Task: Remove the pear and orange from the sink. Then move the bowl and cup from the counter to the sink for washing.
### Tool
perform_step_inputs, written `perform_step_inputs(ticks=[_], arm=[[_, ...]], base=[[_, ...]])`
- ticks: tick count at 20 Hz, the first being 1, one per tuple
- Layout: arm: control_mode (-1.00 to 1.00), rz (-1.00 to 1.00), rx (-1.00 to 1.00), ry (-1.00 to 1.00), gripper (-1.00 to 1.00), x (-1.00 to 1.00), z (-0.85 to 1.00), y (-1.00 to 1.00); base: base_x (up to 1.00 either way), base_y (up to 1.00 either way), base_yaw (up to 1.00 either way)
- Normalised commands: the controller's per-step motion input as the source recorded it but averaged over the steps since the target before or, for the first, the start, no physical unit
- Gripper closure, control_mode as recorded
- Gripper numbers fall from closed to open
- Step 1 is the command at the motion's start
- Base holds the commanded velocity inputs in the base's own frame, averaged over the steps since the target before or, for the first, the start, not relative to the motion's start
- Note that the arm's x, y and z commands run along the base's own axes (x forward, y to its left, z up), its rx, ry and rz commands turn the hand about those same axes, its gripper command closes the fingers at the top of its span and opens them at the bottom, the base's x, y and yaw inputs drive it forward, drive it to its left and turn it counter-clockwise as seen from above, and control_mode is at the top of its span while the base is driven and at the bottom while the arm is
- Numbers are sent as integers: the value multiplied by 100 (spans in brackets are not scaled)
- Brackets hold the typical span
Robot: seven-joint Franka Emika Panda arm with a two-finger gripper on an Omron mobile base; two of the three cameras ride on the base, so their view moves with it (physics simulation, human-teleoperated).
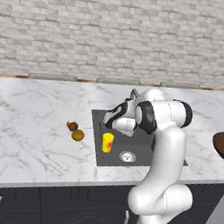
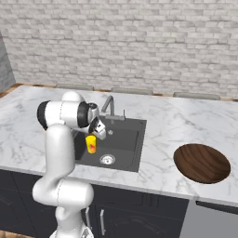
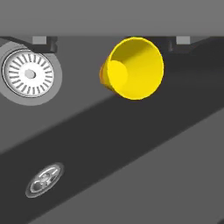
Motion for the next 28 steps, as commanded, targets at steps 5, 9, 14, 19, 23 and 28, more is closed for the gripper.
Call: perform_step_inputs(ticks=[5, 9, 14, 19, 23, 28], arm=[[-100, 0, 0, 0, -100, -26, 40, -4], [-100, 0, 0, 4, -100, -31, 40, -12], [-100, 1, -2, 6, -100, -37, 34, -16], [-100, 4, -5, 5, -100, -42, 31, -22], [-100, 9, -6, 3, -100, -43, 28, -25], [-100, 9, -4, 3, -100, -43, 26, -28]], base=[[0, 0, 0], [0, 0, 0], [0, 0, 0], [0, 0, 0], [0, 0, 0], [0, 0, 0]])
